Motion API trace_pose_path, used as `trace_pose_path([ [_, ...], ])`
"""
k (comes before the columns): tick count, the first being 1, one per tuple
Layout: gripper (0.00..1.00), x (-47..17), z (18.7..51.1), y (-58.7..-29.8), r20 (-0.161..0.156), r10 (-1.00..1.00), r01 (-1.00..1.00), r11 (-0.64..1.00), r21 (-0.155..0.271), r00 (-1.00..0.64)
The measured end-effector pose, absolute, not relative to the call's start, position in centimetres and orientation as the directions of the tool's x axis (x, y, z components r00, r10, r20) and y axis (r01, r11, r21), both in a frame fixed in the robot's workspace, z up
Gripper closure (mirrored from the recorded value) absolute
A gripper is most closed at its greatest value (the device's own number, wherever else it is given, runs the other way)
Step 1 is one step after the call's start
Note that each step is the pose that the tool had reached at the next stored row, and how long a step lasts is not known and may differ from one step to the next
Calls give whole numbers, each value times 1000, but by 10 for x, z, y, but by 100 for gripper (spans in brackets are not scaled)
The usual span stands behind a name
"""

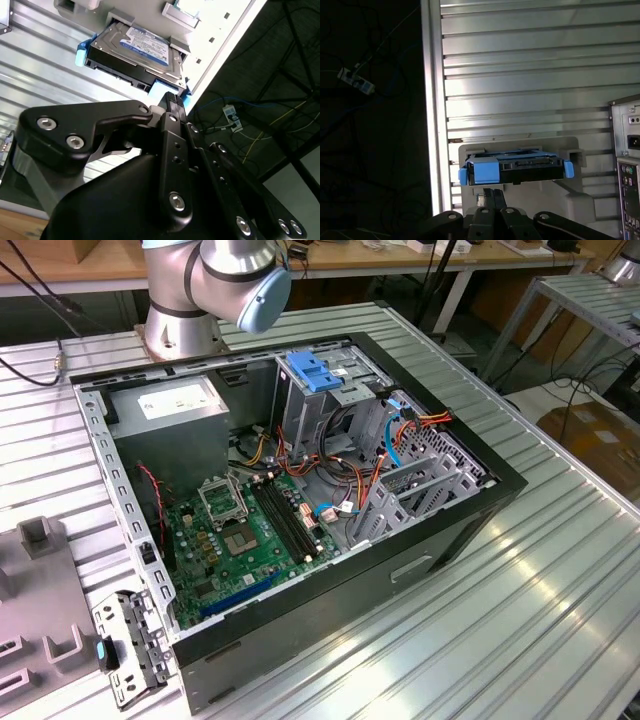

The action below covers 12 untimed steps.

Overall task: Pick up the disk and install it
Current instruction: 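Pick up the disk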

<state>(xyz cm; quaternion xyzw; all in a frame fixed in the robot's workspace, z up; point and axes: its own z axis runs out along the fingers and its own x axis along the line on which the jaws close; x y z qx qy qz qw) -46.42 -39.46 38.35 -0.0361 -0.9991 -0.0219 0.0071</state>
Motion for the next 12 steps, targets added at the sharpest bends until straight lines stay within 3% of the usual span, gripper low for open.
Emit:
trace_pose_path([
  [12,89,-464,384,-395,16,-120,-120,992,43,-993],
])
